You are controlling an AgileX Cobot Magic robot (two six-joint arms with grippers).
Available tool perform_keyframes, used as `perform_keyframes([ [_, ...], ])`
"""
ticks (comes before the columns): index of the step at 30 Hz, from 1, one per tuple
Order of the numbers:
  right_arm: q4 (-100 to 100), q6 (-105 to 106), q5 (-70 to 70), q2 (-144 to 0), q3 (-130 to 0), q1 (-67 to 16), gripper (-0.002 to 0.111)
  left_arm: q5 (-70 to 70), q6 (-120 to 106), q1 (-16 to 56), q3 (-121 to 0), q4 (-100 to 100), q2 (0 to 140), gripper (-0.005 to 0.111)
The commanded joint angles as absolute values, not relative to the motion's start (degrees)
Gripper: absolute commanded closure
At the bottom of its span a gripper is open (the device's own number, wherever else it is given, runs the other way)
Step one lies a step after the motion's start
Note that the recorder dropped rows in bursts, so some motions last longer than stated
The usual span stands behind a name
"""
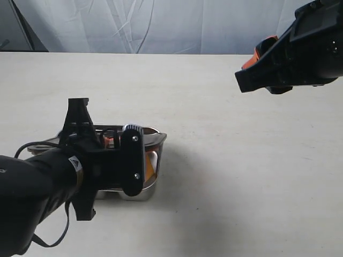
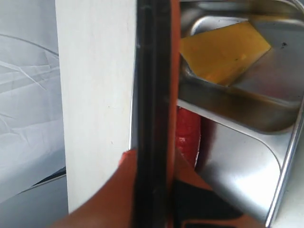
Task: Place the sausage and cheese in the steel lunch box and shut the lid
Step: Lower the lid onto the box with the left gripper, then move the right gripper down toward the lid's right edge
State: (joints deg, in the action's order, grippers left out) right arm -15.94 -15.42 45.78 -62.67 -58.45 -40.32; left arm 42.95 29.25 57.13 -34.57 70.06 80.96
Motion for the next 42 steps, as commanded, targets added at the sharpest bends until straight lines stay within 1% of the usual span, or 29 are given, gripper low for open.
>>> perform_keyframes([
  [1,-16.4,-15.4,45.6,-62.2,-58.5,-40.0,0.06,41.9,29.5,57.3,-34.2,65.7,81.4,0.1],
  [5,-16.2,-15.4,45.7,-62.2,-58.5,-40.0,0.06,41.1,29.4,57.3,-34.2,62.6,81.4,0.086],
  [8,-16.2,-15.4,45.7,-62.2,-58.5,-40.0,0.06,41.1,29.4,57.3,-34.2,59.3,81.4,0.072],
  [11,-16.0,-15.4,45.7,-62.2,-58.5,-40.0,0.06,41.1,29.4,57.3,-34.2,56.7,81.4,0.065],
  [17,-15.7,-15.4,45.7,-62.2,-58.5,-40.0,0.06,40.7,24.0,57.3,-34.2,50.6,81.4,0.064],
  [29,-13.6,-15.4,46.5,-62.2,-58.4,-40.0,0.06,39.9,24.0,57.3,-34.2,45.9,81.4,0.064],
  [37,-12.1,-15.4,45.9,-62.2,-53.4,-40.0,0.06,40.2,24.0,57.3,-34.2,44.6,81.4,0.064],
  [42,-11.3,-15.4,45.6,-62.2,-52.6,-40.0,0.06,40.2,24.0,57.3,-34.2,44.6,81.4,0.064],
])
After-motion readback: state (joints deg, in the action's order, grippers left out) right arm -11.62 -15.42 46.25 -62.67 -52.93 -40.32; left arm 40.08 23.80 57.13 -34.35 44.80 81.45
